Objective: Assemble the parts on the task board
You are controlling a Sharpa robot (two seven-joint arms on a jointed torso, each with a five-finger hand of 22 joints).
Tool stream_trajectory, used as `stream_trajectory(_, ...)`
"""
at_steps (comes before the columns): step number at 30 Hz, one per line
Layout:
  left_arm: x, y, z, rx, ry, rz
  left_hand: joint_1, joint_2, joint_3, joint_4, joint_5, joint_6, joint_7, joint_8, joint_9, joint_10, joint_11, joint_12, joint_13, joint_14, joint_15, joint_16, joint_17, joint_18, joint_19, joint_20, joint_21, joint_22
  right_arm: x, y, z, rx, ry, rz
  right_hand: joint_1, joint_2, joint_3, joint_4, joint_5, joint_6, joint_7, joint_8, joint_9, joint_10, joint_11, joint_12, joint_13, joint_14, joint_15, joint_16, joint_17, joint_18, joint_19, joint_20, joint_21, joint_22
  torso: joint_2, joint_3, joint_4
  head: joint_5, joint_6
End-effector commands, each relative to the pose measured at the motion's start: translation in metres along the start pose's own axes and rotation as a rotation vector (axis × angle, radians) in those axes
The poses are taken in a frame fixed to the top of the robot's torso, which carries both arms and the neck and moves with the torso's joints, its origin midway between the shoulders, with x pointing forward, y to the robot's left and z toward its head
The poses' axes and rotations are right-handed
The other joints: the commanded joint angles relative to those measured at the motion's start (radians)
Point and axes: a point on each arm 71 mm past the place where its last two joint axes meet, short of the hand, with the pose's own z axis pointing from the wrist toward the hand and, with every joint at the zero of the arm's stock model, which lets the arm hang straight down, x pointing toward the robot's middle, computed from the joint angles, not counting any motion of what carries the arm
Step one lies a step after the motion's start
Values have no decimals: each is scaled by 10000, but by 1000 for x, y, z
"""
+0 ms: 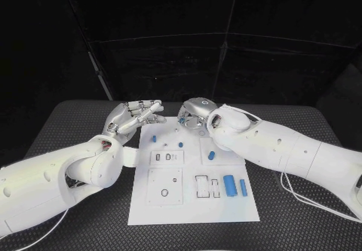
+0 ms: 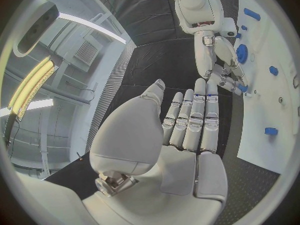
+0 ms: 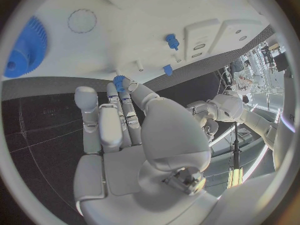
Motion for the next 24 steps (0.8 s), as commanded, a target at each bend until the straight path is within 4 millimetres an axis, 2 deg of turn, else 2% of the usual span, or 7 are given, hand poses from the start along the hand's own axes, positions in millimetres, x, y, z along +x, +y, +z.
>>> stream_trajectory(1,2,-2,0,115,141,-18,102,-5,-10,-57,-63,9,21,-58,-15,-66,37,-33,-16,-58,-15,-38,17,106,-18,34,-35,-11,-3,3,4,-135,-156,-22,-24,-59,73,3,-14,22,12,-19,0,115,-33,-2,-9,211,87,51,9,-169,-35,9,50,17,36,-1,4,16,5)
stream_trajectory(14,3,-3,1,118,173,-34,105,-4,-13,-62,-63,4,20,-68,-15,-80,41,-47,-17,-59,-12,-44,21,105,-21,37,-36,-11,1,3,15,5,72,-125,-154,-160,214,98,-55,-31,12,-33,-4,32,-19,-15,-19,202,102,53,-27,-166,-55,24,51,-4,46,-17,2,38,25)
stream_trajectory(24,3,-3,1,118,174,-29,105,-4,-13,-62,-63,4,20,-68,-15,-80,41,-47,-17,-59,-12,-44,21,105,-21,37,-36,-11,7,3,17,126,721,-251,-240,-254,306,173,-158,-70,9,-33,-3,-35,-14,-12,-23,193,111,51,-59,-162,-73,36,43,-26,59,-7,-23,84,-22)
